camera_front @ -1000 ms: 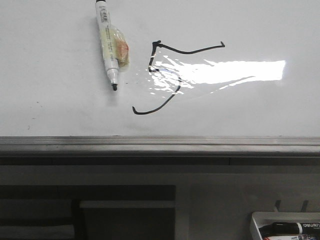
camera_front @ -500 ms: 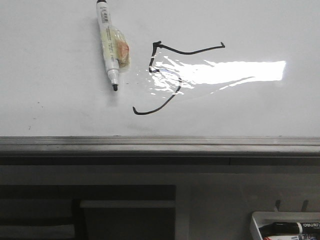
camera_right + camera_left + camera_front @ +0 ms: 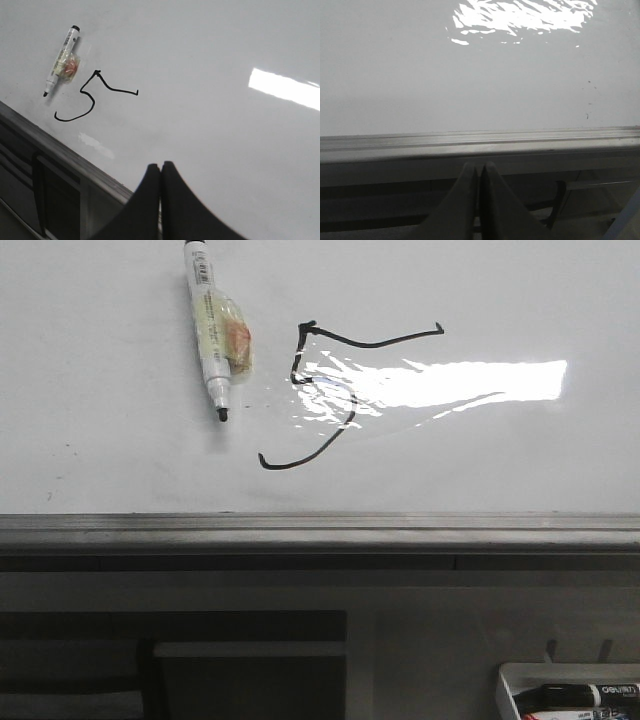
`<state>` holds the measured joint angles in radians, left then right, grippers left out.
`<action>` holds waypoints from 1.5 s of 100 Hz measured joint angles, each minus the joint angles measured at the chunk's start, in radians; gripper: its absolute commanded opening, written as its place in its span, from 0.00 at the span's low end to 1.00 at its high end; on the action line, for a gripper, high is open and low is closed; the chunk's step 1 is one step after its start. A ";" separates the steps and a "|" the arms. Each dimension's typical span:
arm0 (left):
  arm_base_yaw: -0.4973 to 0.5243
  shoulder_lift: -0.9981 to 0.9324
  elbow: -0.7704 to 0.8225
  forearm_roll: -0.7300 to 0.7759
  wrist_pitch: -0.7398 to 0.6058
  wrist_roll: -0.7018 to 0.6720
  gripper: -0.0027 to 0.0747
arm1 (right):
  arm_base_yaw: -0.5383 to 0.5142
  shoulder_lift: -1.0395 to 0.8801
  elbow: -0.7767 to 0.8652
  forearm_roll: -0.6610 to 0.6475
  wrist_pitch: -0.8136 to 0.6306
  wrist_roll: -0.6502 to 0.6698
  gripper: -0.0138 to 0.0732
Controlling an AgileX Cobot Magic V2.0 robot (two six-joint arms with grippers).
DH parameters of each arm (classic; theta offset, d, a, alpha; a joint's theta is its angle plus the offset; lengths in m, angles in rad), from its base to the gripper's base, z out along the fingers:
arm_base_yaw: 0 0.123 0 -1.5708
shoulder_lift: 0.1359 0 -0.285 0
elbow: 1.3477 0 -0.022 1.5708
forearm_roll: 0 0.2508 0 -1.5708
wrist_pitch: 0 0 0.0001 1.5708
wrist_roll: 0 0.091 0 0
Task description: Write number 5 on whiteboard
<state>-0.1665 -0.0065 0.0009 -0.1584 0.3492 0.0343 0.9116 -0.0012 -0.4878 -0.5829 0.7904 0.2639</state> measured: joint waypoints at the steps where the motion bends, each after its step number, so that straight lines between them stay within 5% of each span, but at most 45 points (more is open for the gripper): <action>1: 0.000 0.000 0.000 0.000 0.000 0.000 0.01 | 0.000 0.000 0.000 0.000 0.000 0.000 0.09; 39: 0.000 0.000 0.000 0.000 -0.002 0.000 0.01 | -0.068 0.000 0.045 -0.010 0.000 0.000 0.09; 66: 0.000 0.000 0.000 -0.002 -0.002 0.000 0.01 | -0.417 -0.011 0.221 -0.012 -0.133 0.130 0.09; 88: 0.000 0.000 0.000 -0.002 -0.002 -0.002 0.01 | -0.712 -0.011 0.379 0.366 -0.341 0.060 0.09; 107: 0.000 0.000 0.000 -0.004 -0.002 -0.002 0.01 | -0.891 -0.011 0.499 0.441 -0.471 -0.001 0.09; 150: 0.000 0.000 0.000 -0.004 -0.002 -0.002 0.01 | -0.918 -0.011 0.499 0.462 -0.452 -0.007 0.09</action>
<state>-0.1665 -0.0065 0.0009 -0.1622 0.3475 0.0322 -0.0060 -0.0126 0.0113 -0.1206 0.3388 0.2564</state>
